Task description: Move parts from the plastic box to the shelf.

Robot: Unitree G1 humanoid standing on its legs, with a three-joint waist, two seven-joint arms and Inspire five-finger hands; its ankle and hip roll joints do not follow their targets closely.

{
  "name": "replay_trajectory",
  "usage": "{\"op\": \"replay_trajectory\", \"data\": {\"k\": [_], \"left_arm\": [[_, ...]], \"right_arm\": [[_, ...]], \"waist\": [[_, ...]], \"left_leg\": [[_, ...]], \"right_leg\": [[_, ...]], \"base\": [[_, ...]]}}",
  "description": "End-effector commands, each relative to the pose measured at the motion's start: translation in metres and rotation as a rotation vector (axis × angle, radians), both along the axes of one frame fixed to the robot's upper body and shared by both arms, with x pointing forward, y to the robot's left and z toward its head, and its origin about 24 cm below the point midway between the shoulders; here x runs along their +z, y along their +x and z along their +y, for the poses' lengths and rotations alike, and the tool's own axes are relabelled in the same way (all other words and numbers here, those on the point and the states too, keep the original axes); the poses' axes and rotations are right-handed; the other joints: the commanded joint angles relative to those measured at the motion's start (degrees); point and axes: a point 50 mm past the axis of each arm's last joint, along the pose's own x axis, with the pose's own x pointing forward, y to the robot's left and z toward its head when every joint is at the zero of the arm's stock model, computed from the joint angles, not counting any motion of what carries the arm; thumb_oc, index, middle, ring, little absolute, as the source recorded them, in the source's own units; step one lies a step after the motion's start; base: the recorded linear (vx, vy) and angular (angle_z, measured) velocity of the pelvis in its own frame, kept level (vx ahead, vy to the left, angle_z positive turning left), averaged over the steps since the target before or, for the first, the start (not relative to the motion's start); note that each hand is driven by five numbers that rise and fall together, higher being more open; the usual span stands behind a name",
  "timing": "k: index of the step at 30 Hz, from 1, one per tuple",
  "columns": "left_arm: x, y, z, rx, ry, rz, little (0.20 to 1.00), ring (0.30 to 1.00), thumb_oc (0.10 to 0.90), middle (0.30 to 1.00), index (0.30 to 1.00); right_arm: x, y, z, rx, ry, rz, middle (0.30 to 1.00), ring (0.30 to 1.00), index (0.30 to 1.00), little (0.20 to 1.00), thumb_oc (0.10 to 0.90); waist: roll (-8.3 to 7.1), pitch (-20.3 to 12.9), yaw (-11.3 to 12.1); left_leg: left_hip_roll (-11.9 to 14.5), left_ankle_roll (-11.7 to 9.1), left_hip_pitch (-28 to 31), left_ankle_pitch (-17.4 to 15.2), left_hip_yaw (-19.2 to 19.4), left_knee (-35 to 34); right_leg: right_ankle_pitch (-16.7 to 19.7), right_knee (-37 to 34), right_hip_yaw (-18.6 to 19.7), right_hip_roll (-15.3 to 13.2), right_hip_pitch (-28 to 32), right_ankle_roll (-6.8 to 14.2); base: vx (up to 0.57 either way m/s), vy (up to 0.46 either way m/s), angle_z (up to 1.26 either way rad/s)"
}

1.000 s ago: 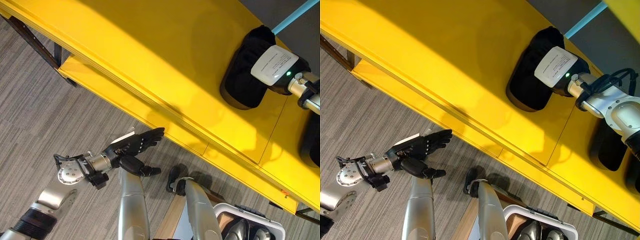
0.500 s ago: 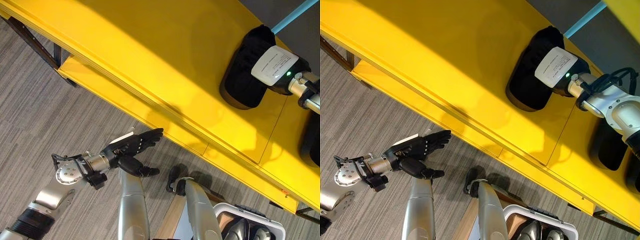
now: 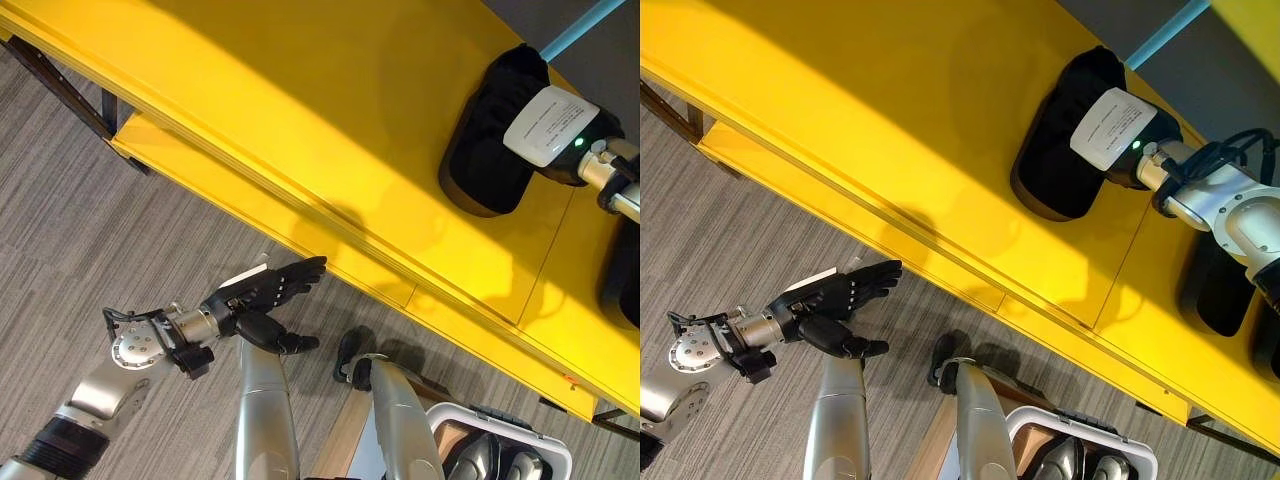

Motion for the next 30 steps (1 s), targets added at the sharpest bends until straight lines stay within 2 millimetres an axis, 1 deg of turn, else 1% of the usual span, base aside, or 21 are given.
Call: {"op": "replay_trajectory", "data": {"k": [1, 2, 5, 12, 13, 14, 15, 17, 19, 24, 25, 30], "left_arm": [[0.034, -0.007, -0.020, -0.133, -0.098, -0.163, 1.000, 1.000, 0.900, 1.000, 1.000], [0.033, -0.008, -0.019, -0.135, -0.095, -0.160, 1.000, 1.000, 0.900, 1.000, 1.000], [0.032, -0.009, -0.018, -0.134, -0.099, -0.159, 1.000, 1.000, 0.900, 1.000, 1.000], [0.029, -0.011, -0.017, -0.125, -0.117, -0.161, 1.000, 1.000, 0.900, 1.000, 1.000], [0.029, -0.011, -0.017, -0.126, -0.119, -0.162, 1.000, 1.000, 0.900, 1.000, 1.000], [0.028, -0.011, -0.018, -0.123, -0.123, -0.160, 1.000, 1.000, 0.900, 1.000, 1.000], [0.030, -0.011, -0.019, -0.122, -0.127, -0.164, 1.000, 1.000, 0.900, 1.000, 1.000], [0.029, -0.011, -0.019, -0.122, -0.130, -0.164, 1.000, 1.000, 0.900, 1.000, 1.000], [0.028, -0.011, -0.020, -0.115, -0.140, -0.163, 1.000, 1.000, 0.900, 1.000, 1.000], [0.028, -0.011, -0.020, -0.114, -0.144, -0.164, 1.000, 1.000, 0.900, 1.000, 1.000], [0.026, -0.013, -0.022, -0.100, -0.177, -0.168, 1.000, 1.000, 0.900, 1.000, 1.000], [0.028, -0.013, -0.024, -0.085, -0.204, -0.185, 1.000, 1.000, 0.900, 1.000, 1.000]], "right_arm": [[0.116, -0.058, -0.054, -0.212, -0.019, -0.461, 1.000, 1.000, 1.000, 1.000, 0.900], [0.121, -0.063, -0.056, -0.216, -0.022, -0.487, 1.000, 1.000, 1.000, 1.000, 0.900], [0.128, -0.069, -0.060, -0.214, 0.001, -0.542, 1.000, 1.000, 1.000, 1.000, 0.900], [0.138, -0.082, -0.066, -0.188, 0.066, -0.631, 1.000, 1.000, 1.000, 1.000, 0.900], [0.139, -0.083, -0.066, -0.187, 0.071, -0.639, 1.000, 1.000, 1.000, 1.000, 0.900], [0.140, -0.084, -0.066, -0.185, 0.082, -0.651, 1.000, 1.000, 1.000, 1.000, 0.900], [0.145, -0.091, -0.068, -0.171, 0.118, -0.712, 1.000, 1.000, 1.000, 1.000, 0.900], [0.148, -0.094, -0.069, -0.166, 0.135, -0.741, 1.000, 1.000, 1.000, 1.000, 0.900], [0.154, -0.102, -0.073, -0.119, 0.210, -0.823, 1.000, 1.000, 1.000, 1.000, 0.900], [0.155, -0.105, -0.076, -0.116, 0.241, -0.846, 1.000, 1.000, 1.000, 1.000, 0.900], [0.158, -0.112, -0.080, -0.076, 0.319, -0.949, 1.000, 1.000, 1.000, 1.000, 0.900], [0.151, -0.117, -0.081, 0.005, 0.431, -1.053, 1.000, 1.000, 1.000, 1.000, 0.900]], "waist": [[-2.18, -1.9, 0.9], [-2.26, -2.0, 0.8], [-2.25, -2.1, 0.7], [-2.09, -2.4, 0.0], [-1.93, -2.4, 0.1], [-2.02, -2.6, -0.1], [-1.71, -2.5, -0.4], [-1.64, -2.6, -0.5], [-1.53, -2.9, -0.8], [-1.51, -3.1, -0.9], [-0.20, -3.4, -1.9], [0.61, -3.5, -2.9]], "left_leg": [[5.8, -0.4, 4.4, -7.3, -0.2, 2.2], [5.8, -0.4, 4.4, -7.3, -0.1, 2.2], [5.6, -0.4, 4.4, -7.6, -0.1, 2.3], [5.4, -0.4, 4.4, -8.0, 0.4, 2.3], [5.5, 0.0, 3.8, -6.5, 0.5, 1.9], [5.4, -0.4, 4.4, -7.9, 0.4, 2.2], [5.5, 0.0, 3.8, -6.5, 0.7, 1.8], [5.4, 0.0, 3.9, -6.6, 0.8, 1.7], [5.2, 0.0, 4.1, -7.0, 1.0, 1.8], [5.1, 0.1, 4.3, -7.2, 1.1, 1.9], [4.5, 0.2, 4.6, -7.9, 1.6, 2.2], [3.9, 0.5, 5.2, -8.6, 2.4, 2.0]], "right_leg": [[0.2, -1.1, -0.9, -0.7, 6.9, 1.7], [0.3, -1.3, -0.9, -0.7, 7.0, 1.8], [0.4, -1.8, -0.7, -0.6, 7.3, 1.9], [0.6, -2.8, -0.4, -0.6, 7.6, 2.0], [1.6, -3.1, -0.8, -0.6, 7.0, 1.6], [0.7, -2.9, -0.4, -0.6, 7.6, 2.0], [1.8, -3.5, -0.7, -0.6, 7.0, 1.8], [1.8, -3.7, -0.6, -0.7, 7.1, 1.8], [1.9, -4.4, -0.3, -0.6, 7.5, 1.8], [2.0, -4.9, -0.1, -0.7, 7.8, 1.9], [2.0, -5.3, 0.5, -0.9, 8.1, 1.9], [2.4, -6.6, 1.7, -1.3, 8.2, 2.4]], "base": [[0.00, 0.000, 0.00], [0.00, 0.000, 0.00], [0.00, 0.000, 0.00], [-0.02, 0.028, -0.03], [0.00, 0.000, 0.00], [-0.09, 0.056, -0.03], [-0.03, 0.046, -0.01], [-0.06, 0.043, -0.01], [-0.01, 0.051, -0.05], [-0.01, 0.038, -0.05], [-0.03, 0.145, -0.02], [-0.02, 0.103, -0.08]]}}
